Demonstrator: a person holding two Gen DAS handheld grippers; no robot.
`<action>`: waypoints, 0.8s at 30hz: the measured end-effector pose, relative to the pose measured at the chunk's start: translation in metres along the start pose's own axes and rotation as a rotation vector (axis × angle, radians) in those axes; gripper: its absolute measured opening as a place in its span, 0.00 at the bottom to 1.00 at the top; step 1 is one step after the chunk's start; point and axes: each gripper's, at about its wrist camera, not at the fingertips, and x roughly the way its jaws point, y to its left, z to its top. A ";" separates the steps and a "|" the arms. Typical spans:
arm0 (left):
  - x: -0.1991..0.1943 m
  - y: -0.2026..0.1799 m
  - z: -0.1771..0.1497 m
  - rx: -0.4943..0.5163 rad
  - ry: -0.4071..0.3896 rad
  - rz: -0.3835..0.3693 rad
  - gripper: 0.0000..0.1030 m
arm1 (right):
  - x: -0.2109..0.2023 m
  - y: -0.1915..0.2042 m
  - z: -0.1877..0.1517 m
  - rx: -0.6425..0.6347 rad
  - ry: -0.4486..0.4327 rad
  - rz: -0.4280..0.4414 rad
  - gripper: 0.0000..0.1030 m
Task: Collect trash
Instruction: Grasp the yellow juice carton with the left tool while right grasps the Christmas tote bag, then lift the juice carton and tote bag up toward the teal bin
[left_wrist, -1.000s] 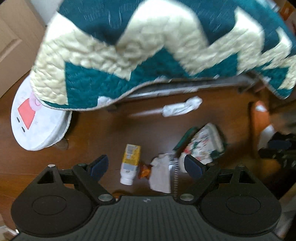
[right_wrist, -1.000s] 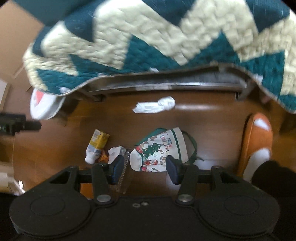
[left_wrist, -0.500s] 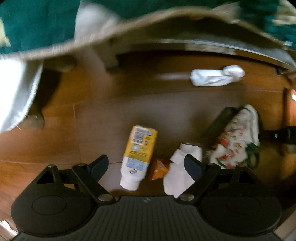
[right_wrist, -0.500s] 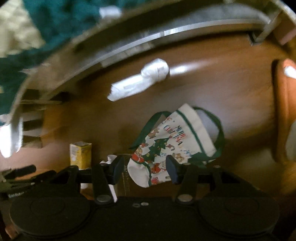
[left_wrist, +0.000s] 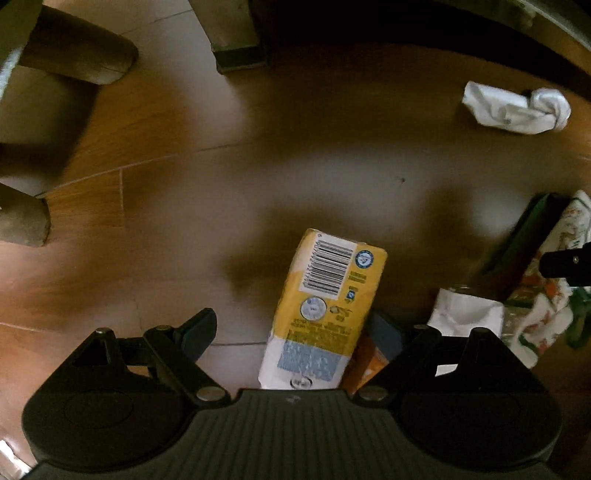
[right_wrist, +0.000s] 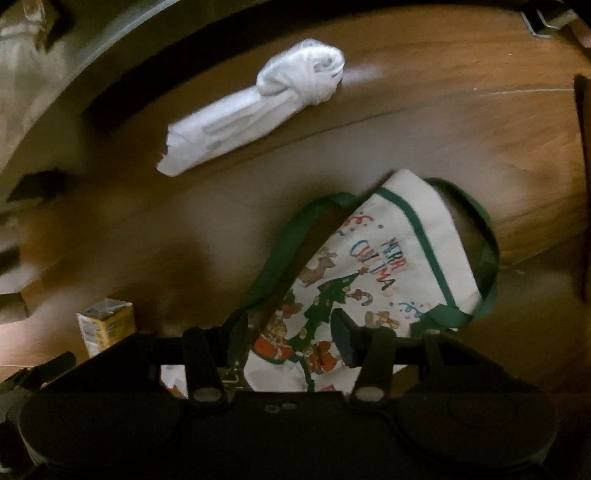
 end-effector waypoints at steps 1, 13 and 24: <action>0.002 0.000 0.000 -0.008 -0.001 0.001 0.87 | 0.004 0.003 0.000 -0.020 0.002 -0.036 0.48; 0.011 0.008 -0.004 -0.081 0.009 -0.021 0.54 | 0.014 -0.004 -0.005 -0.053 0.014 -0.070 0.12; -0.034 -0.002 -0.019 -0.039 -0.021 -0.025 0.49 | -0.040 -0.032 -0.044 -0.243 -0.108 -0.065 0.02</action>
